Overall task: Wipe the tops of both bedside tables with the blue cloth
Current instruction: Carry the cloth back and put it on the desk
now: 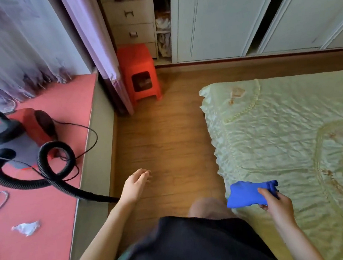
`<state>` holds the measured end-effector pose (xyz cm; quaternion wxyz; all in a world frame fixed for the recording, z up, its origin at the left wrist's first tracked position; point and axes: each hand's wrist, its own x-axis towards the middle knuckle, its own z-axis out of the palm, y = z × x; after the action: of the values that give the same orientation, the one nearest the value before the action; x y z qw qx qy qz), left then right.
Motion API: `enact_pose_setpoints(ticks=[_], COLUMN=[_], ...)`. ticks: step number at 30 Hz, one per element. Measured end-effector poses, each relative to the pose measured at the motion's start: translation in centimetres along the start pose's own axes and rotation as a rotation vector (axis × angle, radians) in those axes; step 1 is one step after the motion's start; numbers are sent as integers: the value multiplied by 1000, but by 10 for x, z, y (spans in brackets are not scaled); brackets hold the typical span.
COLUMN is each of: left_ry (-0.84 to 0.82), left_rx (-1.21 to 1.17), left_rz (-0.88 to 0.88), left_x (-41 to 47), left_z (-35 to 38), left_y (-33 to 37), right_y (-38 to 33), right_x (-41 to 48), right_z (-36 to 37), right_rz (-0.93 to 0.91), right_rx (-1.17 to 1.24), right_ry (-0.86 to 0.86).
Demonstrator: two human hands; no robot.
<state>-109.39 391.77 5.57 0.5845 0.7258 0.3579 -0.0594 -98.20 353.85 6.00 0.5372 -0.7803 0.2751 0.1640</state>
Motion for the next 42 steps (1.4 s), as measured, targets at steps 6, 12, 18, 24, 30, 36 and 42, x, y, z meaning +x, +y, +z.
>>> enact_pose_setpoints(ticks=[6,12,18,24,30,36,42], left_ry=[37,206,351,356,134,-153,-369], left_rx=[-60,-166,-209,-211,-88,90,174], left_rz=[-64,-220,-269,-278,-200,-14,101], left_x=[100,193,276,399,579,719,830], left_z=[15,7,-14,-34,-51,-21,49], left_y=[42,97,155,204,298,445,536], right_y=[-74,-200,-334,-418,-478,-526,-553], right_x=[112,210,274,351,431,481,535], right_z=[54,139,219,288,323,309,300], right_rz=[29,-7,-118,-119,-54,57,195], right_rx=[15,19,15,74,144,271,366], right_ry=[-3,-151,-307,-313,-110,136,316])
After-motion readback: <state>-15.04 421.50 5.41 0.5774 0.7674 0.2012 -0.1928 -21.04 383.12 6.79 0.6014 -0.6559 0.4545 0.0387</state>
